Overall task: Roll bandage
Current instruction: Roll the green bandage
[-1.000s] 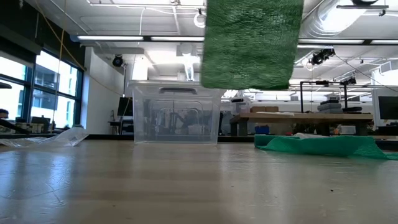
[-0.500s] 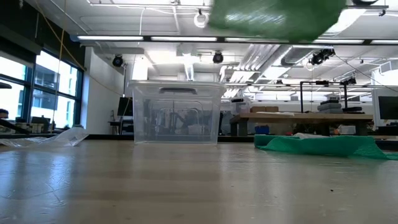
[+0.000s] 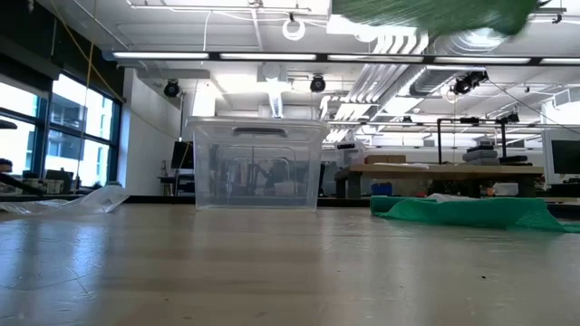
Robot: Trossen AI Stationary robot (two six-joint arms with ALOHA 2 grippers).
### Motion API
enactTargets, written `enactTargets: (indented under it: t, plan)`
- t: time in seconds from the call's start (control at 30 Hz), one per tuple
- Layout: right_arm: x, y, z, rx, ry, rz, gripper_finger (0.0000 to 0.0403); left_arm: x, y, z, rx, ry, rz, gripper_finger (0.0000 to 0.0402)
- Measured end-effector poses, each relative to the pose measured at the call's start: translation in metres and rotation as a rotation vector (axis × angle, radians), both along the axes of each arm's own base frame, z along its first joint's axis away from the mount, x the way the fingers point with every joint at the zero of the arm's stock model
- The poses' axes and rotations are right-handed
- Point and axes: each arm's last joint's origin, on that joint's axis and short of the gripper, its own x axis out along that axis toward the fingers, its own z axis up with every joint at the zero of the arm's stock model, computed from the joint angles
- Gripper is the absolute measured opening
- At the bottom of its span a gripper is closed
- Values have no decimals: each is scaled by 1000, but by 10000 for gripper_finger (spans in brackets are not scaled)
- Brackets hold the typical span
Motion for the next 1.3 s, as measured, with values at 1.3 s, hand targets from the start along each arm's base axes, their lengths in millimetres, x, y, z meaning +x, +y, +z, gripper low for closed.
enactTargets:
  t: [1.3]
  plan:
    - [-6, 5, -11, -51, 193, -64, 103, 0, -4, 2, -38, -37, -131, 4]
